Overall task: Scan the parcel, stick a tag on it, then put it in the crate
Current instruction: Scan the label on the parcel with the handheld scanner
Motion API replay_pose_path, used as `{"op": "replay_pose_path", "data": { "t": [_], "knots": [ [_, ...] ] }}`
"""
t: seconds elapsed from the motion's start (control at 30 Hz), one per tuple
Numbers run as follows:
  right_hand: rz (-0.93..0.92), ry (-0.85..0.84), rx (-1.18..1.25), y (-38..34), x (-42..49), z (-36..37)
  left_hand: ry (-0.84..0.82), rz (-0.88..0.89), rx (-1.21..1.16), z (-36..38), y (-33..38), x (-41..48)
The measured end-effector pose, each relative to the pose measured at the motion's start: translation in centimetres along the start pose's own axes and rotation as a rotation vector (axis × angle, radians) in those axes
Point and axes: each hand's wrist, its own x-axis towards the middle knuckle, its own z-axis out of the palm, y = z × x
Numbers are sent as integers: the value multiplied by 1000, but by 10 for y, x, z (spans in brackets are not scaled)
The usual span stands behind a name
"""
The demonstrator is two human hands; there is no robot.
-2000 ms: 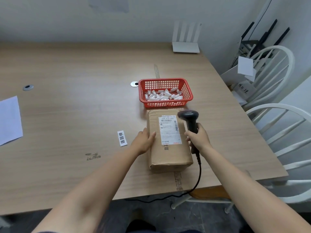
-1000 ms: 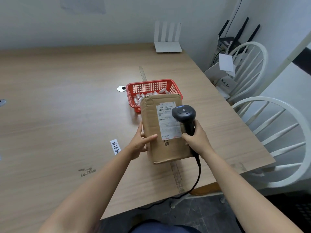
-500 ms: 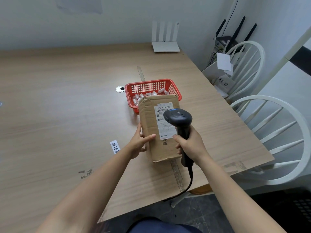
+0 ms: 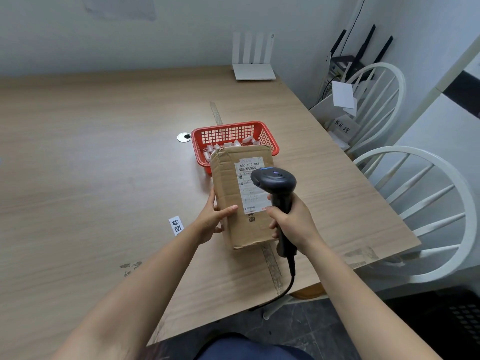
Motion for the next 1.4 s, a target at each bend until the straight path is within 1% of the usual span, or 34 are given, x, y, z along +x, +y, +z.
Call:
{"op": "replay_pose_path", "data": {
  "t": [0.17,0.37,0.47,0.6,0.8,0.93,1.03,1.23,1.4],
  "knots": [
    [-17,19,-11,3,2,-4,31,-47,-6,-1,-5,4],
    [-12,27,-32,12,11,-15,41,-205,-79,-2,-15,7],
    [2,53,-57,20,19,-24,40,-230,-78,0,-18,8],
    [49,101,-182,35,35,-43,72,-208,58,4,-15,7],
    [241,135,-424,82,71,-67,173,-74,263,6,-15,6],
    [301,170,-559,107,83,-67,175,-100,365,0,-19,3],
    [329,216,-614,116,86,-60,182,-105,424,-3,-22,-1],
    [367,196,-686,130,85,-48,213,-105,417,-6,-26,-5],
    [375,216,-681,137,81,-42,217,-89,458,-7,-25,-8]
  ]
}}
